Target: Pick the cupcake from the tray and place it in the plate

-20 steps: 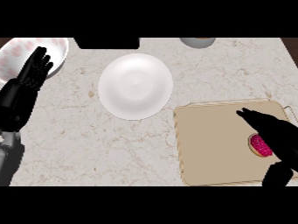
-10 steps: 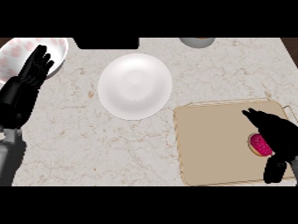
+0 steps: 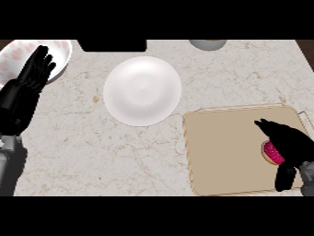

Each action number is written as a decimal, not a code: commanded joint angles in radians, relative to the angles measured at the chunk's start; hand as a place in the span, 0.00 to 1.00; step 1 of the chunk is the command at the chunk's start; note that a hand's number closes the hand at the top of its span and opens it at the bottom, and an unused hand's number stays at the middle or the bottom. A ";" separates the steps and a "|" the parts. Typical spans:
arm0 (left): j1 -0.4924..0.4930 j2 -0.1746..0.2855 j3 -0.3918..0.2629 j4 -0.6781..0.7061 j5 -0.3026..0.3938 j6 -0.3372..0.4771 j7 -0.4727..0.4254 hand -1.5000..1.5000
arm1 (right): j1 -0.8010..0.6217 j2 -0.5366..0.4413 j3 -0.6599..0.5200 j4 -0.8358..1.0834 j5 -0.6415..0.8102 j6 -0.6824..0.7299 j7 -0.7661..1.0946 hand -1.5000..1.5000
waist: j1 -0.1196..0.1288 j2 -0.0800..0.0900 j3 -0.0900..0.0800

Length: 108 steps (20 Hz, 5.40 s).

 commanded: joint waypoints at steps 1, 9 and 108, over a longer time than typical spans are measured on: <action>0.037 -0.030 -0.003 0.001 -0.036 -0.002 -0.026 0.50 | 0.055 0.028 -0.030 0.013 0.046 0.009 -0.037 0.00 | -0.003 -0.001 0.000; 0.003 -0.036 0.010 -0.007 -0.052 -0.017 0.002 0.50 | -0.024 0.041 -0.053 0.230 0.179 -0.019 -0.154 0.00 | -0.002 0.000 0.000; -0.001 -0.063 0.039 -0.071 -0.064 -0.050 0.060 0.50 | -0.624 0.632 -0.064 0.600 -0.407 -1.600 -0.108 0.00 | 0.001 -0.004 0.000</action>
